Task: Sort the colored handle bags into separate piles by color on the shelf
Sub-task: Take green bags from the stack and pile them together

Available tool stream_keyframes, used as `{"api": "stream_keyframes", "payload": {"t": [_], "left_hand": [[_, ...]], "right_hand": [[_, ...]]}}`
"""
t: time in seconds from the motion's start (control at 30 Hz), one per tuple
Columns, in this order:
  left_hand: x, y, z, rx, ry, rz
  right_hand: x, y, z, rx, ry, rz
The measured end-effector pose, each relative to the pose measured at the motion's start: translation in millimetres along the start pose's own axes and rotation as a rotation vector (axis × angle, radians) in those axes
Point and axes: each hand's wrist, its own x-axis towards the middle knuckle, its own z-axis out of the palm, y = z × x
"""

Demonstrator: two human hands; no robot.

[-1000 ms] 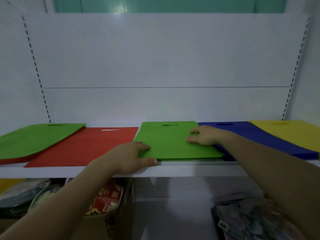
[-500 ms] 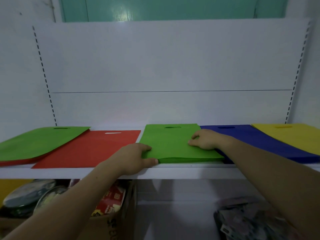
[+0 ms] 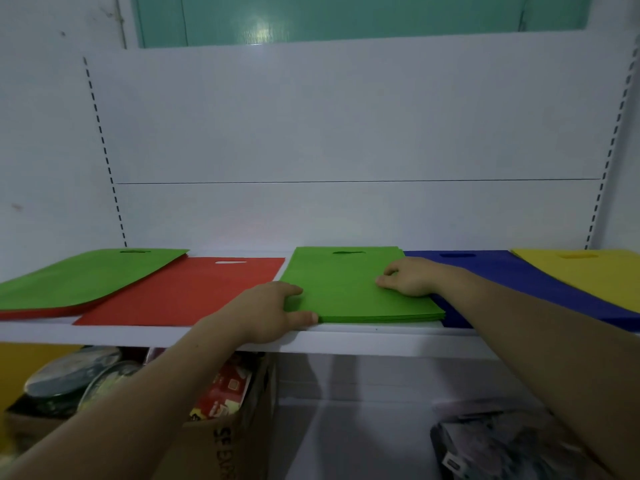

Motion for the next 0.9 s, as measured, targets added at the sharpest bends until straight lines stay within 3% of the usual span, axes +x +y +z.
{"api": "stream_keyframes", "payload": {"t": [0.33,0.9], "left_hand": [[-33.4,-56.8,-31.0,-0.052,0.094,-0.018],[-181.0,-309.9,-102.5,0.019,0.226,-0.242]], "right_hand": [[0.1,-71.6,-18.9,-0.075,0.120,-0.007],[22.3,-397.7,32.3,0.029,0.152,-0.277]]}}
